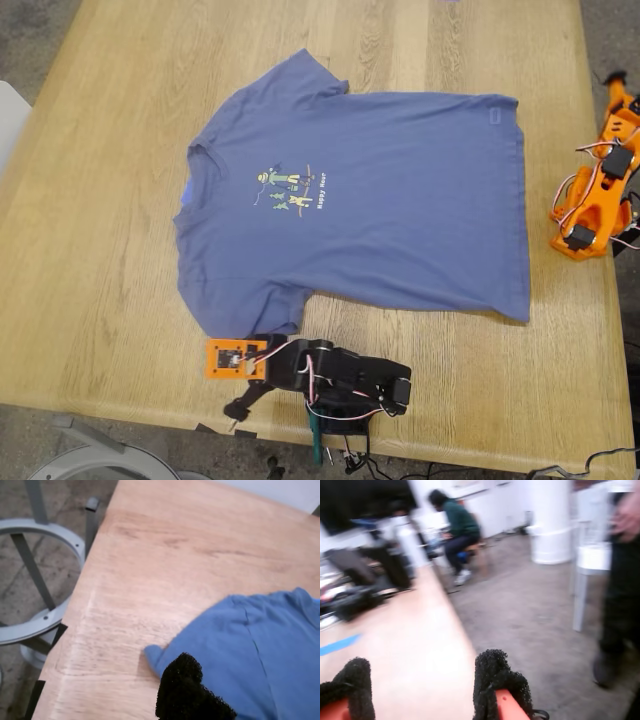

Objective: Fold a T-shirt

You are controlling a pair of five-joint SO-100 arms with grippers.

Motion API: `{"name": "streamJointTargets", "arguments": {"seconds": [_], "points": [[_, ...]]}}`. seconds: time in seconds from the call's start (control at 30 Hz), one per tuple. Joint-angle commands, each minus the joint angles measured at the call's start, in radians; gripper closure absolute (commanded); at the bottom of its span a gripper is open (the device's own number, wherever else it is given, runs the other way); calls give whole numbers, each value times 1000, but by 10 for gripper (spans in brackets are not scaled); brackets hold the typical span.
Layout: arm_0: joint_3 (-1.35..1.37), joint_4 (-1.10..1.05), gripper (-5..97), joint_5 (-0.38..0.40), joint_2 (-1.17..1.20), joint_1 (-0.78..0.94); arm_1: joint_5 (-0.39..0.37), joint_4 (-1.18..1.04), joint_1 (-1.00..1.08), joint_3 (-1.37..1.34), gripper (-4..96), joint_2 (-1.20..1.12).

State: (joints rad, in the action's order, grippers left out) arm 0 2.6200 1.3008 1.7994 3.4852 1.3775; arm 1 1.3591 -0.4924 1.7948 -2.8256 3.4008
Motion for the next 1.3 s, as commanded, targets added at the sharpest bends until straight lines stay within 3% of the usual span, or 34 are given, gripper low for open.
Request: {"name": "streamJointTargets", "arguments": {"seconds": [0.0, 0.23, 0.6, 0.83, 0.97, 1.1, 1.27], "points": [[-259, 66, 411, 9, -48, -48, 9, -112, -81, 166, 574, 2], [-635, 316, 412, 6, -325, -187, 106, -666, -308, 568, 564, -63], [-934, 592, 396, 31, -554, -380, 264, -1040, -609, 1140, 569, -449], [-1058, 591, 379, 49, -750, -506, 350, -1137, -792, 1213, 587, -517], [-1118, 591, 381, 78, -834, -684, 387, -1181, -925, 1221, 596, -537], [-1144, 557, 393, 67, -933, -857, 397, -1207, -1104, 1250, 605, -598], [-1124, 385, 390, 46, -1049, -957, 393, -1207, -1293, 1289, 618, -732]]}}
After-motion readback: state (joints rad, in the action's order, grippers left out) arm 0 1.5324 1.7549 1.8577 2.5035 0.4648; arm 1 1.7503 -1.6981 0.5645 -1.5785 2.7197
